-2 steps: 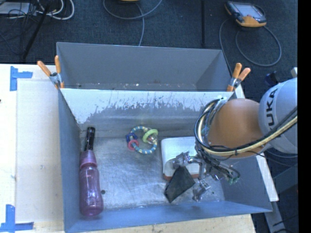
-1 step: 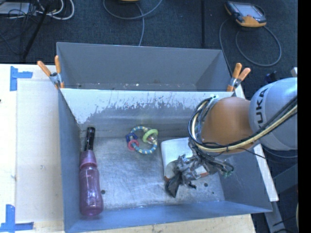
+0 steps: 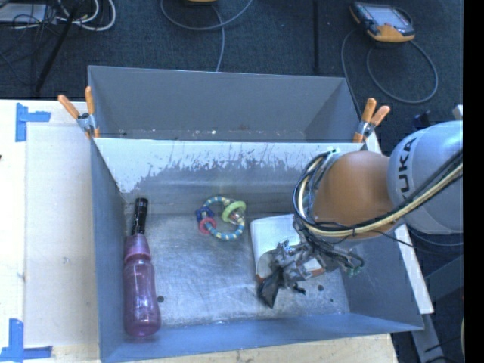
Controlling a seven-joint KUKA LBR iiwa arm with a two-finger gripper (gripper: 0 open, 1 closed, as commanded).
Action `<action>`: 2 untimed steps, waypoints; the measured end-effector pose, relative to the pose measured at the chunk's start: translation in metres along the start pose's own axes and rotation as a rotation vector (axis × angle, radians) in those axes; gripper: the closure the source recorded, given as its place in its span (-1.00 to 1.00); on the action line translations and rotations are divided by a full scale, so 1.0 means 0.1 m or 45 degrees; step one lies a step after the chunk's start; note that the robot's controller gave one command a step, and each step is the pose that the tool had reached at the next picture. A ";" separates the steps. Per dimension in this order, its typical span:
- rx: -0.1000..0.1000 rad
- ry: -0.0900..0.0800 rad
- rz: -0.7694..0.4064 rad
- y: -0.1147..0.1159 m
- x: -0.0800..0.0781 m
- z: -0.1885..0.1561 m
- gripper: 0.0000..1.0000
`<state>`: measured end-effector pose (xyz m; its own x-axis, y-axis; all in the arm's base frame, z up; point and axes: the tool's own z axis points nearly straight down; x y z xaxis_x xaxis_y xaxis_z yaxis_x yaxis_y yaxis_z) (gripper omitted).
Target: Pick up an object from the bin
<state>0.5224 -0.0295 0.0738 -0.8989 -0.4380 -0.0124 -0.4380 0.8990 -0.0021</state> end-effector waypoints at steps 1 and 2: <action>-0.001 0.003 0.001 0.00 0.00 -0.03 1.00; -0.002 0.011 0.001 0.01 0.01 -0.12 1.00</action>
Offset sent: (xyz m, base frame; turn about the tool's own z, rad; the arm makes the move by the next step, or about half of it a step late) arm 0.0002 0.0000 0.0307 0.0000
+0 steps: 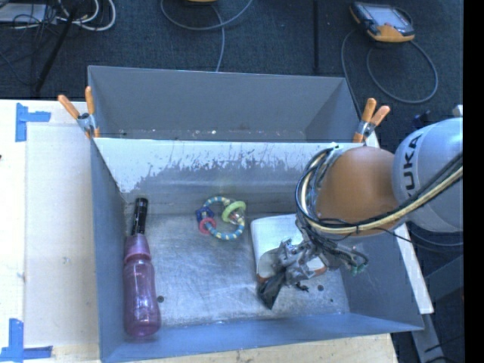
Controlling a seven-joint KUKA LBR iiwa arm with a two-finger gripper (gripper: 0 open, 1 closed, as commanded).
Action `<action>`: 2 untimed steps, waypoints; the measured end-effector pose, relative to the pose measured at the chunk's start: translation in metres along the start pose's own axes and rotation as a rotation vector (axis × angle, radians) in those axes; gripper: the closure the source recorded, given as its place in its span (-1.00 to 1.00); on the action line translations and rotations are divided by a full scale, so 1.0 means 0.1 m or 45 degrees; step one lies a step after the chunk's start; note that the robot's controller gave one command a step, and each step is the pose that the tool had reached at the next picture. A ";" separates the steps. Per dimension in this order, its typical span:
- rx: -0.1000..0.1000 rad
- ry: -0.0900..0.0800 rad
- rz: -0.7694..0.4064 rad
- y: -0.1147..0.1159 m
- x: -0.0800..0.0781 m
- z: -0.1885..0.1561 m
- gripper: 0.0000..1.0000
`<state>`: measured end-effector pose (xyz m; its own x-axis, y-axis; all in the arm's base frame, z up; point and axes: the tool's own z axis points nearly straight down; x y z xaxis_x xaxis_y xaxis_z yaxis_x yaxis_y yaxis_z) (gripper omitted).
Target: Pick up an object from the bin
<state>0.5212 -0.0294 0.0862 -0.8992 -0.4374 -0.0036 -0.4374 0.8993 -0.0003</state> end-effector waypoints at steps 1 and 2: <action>-0.006 0.012 0.000 0.01 0.02 -0.13 1.00; -0.008 0.013 0.000 0.02 0.02 -0.35 1.00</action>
Offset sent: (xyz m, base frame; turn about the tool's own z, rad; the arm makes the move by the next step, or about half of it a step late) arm 0.0000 0.0001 0.0132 0.0000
